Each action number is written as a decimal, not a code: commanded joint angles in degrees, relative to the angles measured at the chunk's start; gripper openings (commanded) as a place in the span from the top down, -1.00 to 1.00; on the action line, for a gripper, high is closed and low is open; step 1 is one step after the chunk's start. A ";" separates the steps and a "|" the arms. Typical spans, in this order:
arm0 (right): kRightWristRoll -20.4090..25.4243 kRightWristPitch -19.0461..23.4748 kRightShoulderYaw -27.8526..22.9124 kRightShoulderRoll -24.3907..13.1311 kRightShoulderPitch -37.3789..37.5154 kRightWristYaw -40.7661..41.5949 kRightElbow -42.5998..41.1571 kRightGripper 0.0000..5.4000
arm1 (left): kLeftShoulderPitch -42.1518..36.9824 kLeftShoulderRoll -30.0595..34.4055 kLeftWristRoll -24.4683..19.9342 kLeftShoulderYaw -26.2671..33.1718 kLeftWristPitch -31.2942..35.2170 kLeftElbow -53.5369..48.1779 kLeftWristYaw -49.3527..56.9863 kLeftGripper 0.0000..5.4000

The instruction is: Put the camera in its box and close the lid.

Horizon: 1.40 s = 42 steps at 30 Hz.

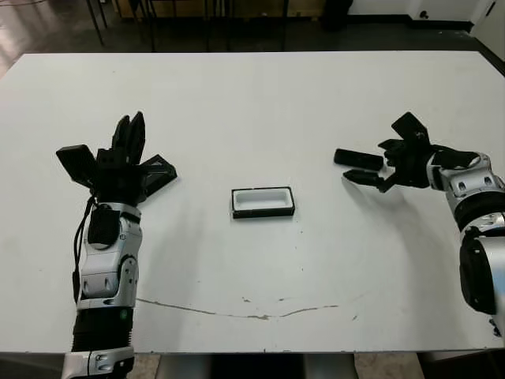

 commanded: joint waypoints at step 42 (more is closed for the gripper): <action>1.43 -12.84 1.55 0.80 8.36 8.02 -3.84 1.00 | 1.68 0.00 0.59 -0.65 2.74 -0.91 1.77 1.00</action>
